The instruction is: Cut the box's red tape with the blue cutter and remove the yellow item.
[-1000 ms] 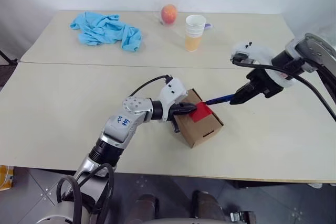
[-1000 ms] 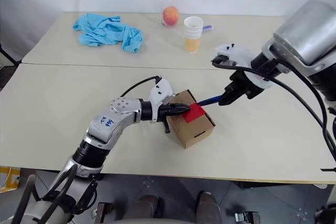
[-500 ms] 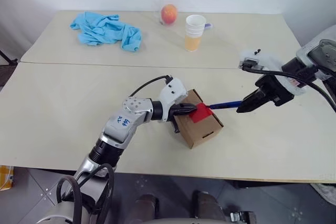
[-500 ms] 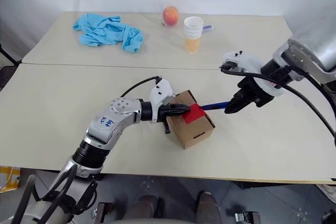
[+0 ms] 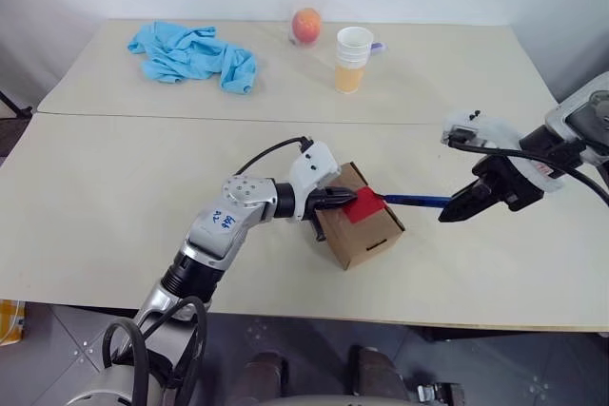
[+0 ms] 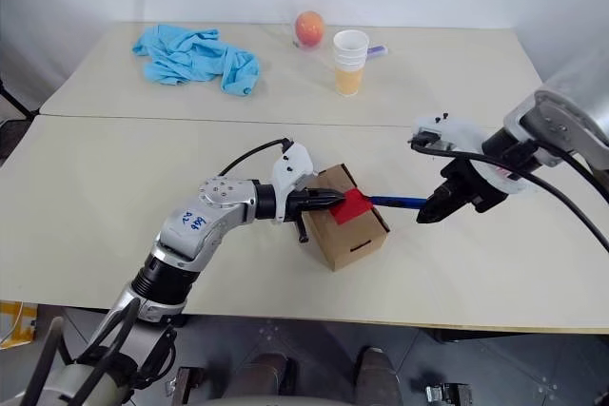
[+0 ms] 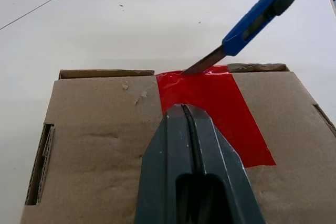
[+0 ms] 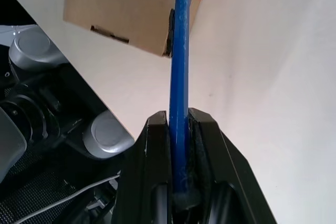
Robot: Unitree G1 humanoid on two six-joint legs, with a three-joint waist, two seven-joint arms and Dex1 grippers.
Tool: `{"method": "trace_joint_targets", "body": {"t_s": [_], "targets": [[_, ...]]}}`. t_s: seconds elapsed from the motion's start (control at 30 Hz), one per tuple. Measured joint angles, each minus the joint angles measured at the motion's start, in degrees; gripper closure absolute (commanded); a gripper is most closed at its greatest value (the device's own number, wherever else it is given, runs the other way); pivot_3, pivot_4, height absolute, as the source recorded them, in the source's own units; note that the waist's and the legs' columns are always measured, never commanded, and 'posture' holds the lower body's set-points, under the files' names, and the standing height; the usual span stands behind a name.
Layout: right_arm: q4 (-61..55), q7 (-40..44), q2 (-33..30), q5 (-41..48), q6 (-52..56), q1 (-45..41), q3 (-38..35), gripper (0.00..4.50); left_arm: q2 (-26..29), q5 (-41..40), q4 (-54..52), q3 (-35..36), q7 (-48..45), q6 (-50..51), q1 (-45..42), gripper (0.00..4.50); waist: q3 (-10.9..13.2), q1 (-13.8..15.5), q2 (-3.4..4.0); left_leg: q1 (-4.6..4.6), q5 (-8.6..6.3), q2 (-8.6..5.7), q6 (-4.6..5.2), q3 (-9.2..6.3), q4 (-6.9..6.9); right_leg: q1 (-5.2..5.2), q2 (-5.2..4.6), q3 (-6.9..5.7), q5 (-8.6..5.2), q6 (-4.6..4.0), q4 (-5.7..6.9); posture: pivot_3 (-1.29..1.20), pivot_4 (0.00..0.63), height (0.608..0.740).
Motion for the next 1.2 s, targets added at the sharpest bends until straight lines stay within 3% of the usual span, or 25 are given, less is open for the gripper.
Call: {"method": "trace_joint_targets", "body": {"t_s": [0.43,0.83,1.2], "targets": [[-2.8,-3.3,-2.5,3.7,0.0,2.0,-0.9,4.33,0.0,0.0,0.2,0.0,-0.2,0.0,-0.1,4.5,0.0,0.0,0.0,0.0,0.0,0.0,0.01,0.0,0.0,0.01,0.0,0.0,0.0,0.0,-0.01,0.0,0.15,0.74],[-6.6,-3.5,-3.0,0.9,0.0,4.1,-2.3,4.33,0.0,0.0,0.2,0.1,-0.2,0.1,-0.1,4.5,0.0,0.0,-0.01,0.0,0.0,0.01,0.01,0.01,0.01,0.01,0.0,0.0,0.0,0.0,0.0,0.0,0.15,0.74],[-6.1,-3.4,1.5,-2.5,0.7,4.3,-2.2,4.33,0.4,0.0,0.3,0.6,-0.1,0.7,-0.1,4.5,0.0,-0.2,-0.02,0.13,0.0,0.04,0.0,0.07,0.05,0.07,0.01,0.03,0.0,0.0,0.08,0.0,0.15,0.74]]}}
